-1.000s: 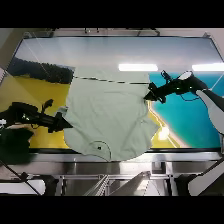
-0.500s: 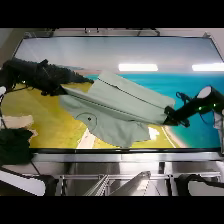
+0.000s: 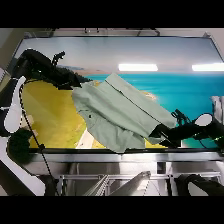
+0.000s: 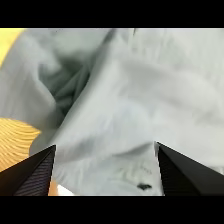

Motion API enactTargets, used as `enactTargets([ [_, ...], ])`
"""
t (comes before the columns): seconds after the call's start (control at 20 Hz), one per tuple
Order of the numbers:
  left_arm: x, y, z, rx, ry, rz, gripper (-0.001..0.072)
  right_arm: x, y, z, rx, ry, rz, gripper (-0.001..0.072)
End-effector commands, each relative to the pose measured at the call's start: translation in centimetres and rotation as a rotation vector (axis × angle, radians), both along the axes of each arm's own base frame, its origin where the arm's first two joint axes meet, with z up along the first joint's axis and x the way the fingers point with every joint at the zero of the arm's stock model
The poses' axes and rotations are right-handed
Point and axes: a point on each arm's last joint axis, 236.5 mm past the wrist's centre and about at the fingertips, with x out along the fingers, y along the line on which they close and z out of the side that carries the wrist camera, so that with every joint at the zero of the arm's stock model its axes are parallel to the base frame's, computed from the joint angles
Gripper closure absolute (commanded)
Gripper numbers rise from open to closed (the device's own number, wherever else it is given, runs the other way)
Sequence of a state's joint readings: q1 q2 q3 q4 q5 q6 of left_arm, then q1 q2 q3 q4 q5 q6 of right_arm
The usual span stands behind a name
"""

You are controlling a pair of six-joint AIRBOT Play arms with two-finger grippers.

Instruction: Fold the shirts.

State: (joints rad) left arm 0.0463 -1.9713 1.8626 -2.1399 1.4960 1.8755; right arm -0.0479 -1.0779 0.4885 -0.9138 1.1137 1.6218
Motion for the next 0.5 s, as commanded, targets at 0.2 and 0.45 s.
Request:
enactTargets([
  [0.2, -10.2, 4.0, -1.4, -0.059, 0.35, 0.076, -0.001, 12.0, -7.0, 9.3, -0.052, -0.422, -0.017, 0.0176],
  [0.45, -17.3, 0.8, -4.1, -0.184, 0.458, 0.23, -0.0011, 16.1, -15.1, 6.9, -0.08, -0.388, -0.142, 0.0178],
])
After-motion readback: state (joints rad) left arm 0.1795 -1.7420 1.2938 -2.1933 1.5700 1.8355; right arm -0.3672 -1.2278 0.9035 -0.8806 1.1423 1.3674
